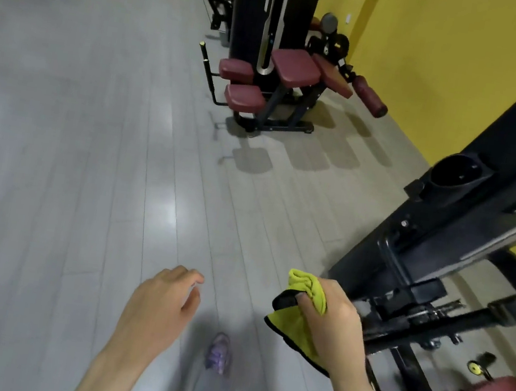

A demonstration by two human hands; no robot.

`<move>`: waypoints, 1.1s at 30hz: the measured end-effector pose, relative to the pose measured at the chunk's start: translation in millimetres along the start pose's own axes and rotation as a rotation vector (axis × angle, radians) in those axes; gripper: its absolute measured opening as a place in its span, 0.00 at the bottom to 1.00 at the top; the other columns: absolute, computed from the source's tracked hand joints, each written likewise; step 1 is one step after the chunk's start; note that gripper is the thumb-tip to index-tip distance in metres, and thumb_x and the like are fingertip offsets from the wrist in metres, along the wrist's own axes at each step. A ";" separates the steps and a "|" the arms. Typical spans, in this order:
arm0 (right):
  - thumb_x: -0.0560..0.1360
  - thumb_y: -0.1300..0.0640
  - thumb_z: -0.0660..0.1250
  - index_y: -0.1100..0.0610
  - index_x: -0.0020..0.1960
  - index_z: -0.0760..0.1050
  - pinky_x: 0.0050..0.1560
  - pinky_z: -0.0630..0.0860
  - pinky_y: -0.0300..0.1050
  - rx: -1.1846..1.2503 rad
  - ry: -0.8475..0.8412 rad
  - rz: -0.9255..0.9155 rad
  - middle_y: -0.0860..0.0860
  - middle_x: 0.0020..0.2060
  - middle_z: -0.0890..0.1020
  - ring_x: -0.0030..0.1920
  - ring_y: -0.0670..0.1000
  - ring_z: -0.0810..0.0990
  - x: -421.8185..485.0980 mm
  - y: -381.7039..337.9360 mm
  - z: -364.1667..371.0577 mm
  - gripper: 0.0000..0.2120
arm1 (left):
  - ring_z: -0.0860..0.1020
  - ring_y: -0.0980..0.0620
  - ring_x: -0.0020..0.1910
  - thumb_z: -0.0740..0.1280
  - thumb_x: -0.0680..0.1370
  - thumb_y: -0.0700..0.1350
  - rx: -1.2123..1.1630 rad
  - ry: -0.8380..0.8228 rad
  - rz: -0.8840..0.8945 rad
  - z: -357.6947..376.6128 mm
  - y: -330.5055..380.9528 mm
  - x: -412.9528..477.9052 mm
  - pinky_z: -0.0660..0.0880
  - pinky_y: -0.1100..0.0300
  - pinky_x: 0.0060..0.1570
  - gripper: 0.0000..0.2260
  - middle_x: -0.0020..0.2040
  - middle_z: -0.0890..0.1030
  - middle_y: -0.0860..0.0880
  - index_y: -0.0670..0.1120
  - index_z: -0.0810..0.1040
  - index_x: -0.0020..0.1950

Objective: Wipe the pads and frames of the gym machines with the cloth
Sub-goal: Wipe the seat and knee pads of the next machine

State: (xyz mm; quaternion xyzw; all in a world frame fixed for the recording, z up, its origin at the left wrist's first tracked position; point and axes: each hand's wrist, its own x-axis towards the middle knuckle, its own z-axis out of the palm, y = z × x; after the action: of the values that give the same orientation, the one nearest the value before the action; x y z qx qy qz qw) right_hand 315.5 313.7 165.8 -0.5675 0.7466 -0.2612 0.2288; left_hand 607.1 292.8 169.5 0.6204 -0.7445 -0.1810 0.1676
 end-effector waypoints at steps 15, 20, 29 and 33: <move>0.77 0.44 0.70 0.45 0.57 0.64 0.39 0.70 0.49 0.028 -0.123 -0.035 0.45 0.46 0.80 0.42 0.54 0.78 374.0 -143.2 71.6 0.17 | 0.78 0.54 0.44 0.67 0.80 0.45 0.066 0.149 -0.187 -73.7 -101.5 328.8 0.71 0.59 0.37 0.06 0.47 0.80 0.59 0.53 0.82 0.54; 0.77 0.44 0.71 0.45 0.56 0.65 0.39 0.74 0.51 0.012 -0.157 -0.066 0.45 0.45 0.80 0.42 0.53 0.79 481.8 -194.4 116.3 0.16 | 0.80 0.51 0.43 0.67 0.81 0.45 0.051 0.135 -0.219 -84.3 -155.4 427.5 0.78 0.53 0.39 0.05 0.47 0.82 0.56 0.52 0.82 0.54; 0.77 0.43 0.70 0.43 0.52 0.66 0.42 0.77 0.51 -0.036 -0.126 0.021 0.41 0.42 0.80 0.44 0.48 0.80 680.4 -284.2 175.4 0.13 | 0.78 0.53 0.41 0.68 0.80 0.43 0.009 0.105 -0.222 -125.7 -261.8 667.6 0.76 0.55 0.39 0.05 0.45 0.80 0.57 0.53 0.81 0.52; 0.76 0.42 0.70 0.44 0.53 0.66 0.42 0.78 0.52 -0.009 0.009 0.050 0.42 0.41 0.80 0.42 0.49 0.80 754.4 -312.0 183.1 0.14 | 0.80 0.54 0.47 0.65 0.82 0.46 -0.028 0.065 -0.167 -142.7 -280.5 769.8 0.78 0.55 0.44 0.07 0.47 0.80 0.59 0.54 0.81 0.55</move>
State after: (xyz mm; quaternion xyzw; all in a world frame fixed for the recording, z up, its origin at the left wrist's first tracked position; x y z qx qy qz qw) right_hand 469.9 -508.1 195.6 -0.5486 0.7627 -0.2546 0.2292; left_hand 782.8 -520.0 180.1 0.6837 -0.6816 -0.1845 0.1844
